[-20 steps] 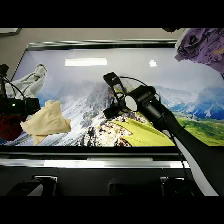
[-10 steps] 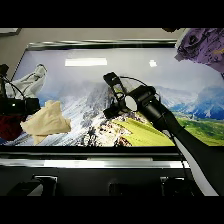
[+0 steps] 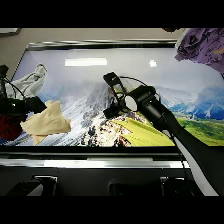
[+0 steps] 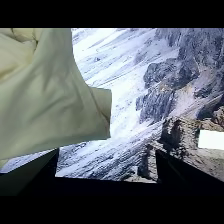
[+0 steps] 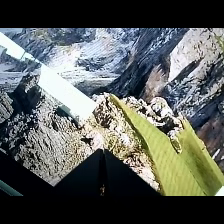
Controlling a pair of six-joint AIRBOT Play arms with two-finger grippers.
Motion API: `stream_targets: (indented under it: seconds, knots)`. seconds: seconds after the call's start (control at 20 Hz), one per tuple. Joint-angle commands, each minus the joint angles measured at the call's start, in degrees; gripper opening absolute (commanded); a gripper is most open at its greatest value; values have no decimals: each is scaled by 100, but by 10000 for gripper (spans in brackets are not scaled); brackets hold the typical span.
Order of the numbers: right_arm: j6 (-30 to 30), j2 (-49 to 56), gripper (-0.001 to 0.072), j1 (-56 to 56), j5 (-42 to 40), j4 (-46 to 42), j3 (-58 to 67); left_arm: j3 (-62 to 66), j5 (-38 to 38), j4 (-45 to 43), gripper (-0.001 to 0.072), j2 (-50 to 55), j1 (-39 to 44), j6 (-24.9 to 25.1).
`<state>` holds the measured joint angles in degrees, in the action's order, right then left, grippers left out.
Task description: Fold the clothes and pants, and hang the long-sleeved shirts on hangers.
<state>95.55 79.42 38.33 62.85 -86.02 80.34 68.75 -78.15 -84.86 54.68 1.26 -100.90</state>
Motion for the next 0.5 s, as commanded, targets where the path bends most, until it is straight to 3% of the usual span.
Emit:
stream_targets:
  seconds: [0.0, 0.45]
  knots:
    - [0, 4, 31, 4, 2, 0, 7, -57, -90, -1038, 720, 232, -122, -264]
    - [2, 4, 31, 4, 9, 2, 7, -1071, 1694, -1268, 720, 1668, -1274, -267]
